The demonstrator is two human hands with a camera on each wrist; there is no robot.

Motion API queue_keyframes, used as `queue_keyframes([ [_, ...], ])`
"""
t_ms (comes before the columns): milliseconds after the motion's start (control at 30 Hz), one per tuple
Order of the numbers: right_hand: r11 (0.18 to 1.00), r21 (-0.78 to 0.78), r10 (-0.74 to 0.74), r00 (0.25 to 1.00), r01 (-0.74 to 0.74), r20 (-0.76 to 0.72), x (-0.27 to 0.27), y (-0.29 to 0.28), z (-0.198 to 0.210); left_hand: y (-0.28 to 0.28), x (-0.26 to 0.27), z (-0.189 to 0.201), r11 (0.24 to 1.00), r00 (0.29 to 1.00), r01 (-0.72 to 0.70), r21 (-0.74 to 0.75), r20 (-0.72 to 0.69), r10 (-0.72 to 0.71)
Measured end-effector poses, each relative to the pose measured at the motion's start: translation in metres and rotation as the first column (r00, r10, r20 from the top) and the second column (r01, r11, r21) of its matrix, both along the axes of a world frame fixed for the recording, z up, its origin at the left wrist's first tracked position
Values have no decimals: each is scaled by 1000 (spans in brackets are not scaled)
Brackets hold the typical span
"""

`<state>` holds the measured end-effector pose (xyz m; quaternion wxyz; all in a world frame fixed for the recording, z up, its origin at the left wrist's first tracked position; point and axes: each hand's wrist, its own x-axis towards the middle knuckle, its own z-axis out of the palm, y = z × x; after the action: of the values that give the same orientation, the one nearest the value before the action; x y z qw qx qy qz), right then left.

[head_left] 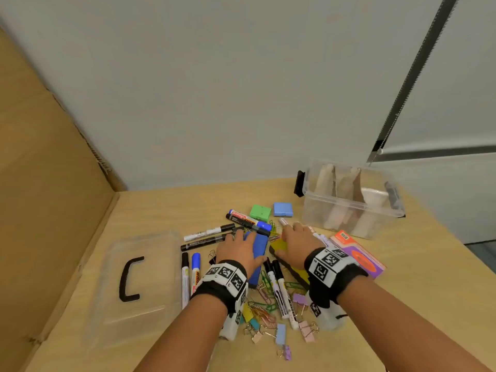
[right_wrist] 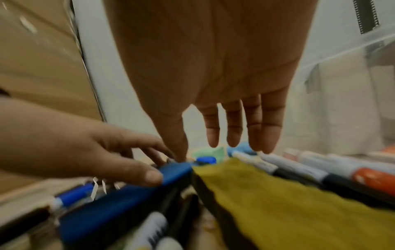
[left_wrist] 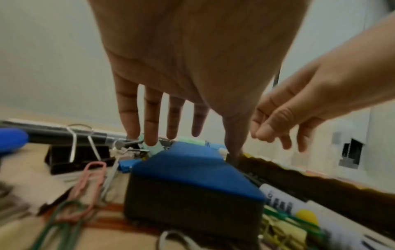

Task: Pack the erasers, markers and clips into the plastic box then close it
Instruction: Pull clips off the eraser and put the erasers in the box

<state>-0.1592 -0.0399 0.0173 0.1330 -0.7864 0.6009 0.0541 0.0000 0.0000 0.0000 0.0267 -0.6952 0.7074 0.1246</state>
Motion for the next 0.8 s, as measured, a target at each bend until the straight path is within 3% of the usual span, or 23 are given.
queue_keyframes([
  [133,994,112,29,989,-13,-143,-10,1,-21,-4,4,-4,995,999,-35,98,31,33],
  [300,983,118,154,980,-139,-129,-20,-5,-29,-6,-11,4,984,991,-67,165,130,45],
  [367,978,160,142,989,-135,-31,-24,-10,-27,-5,-17,7,980,986,-91,176,155,64],
  [467,979,190,27,965,-79,261,-34,-20,-15,-7,-25,11,980,980,-105,169,187,72],
  [567,981,181,-40,832,-73,554,-40,-26,5,-8,-28,16,977,982,-96,192,181,61],
  [633,972,228,-120,721,-54,683,-43,-29,15,-7,-22,20,977,992,-102,190,91,86],
  [733,887,460,-405,528,31,746,-48,-31,28,2,-8,25,972,961,-160,173,-199,193],
  [800,794,605,-570,408,52,713,-50,-29,35,8,-2,31,959,853,-219,177,-442,277],
])
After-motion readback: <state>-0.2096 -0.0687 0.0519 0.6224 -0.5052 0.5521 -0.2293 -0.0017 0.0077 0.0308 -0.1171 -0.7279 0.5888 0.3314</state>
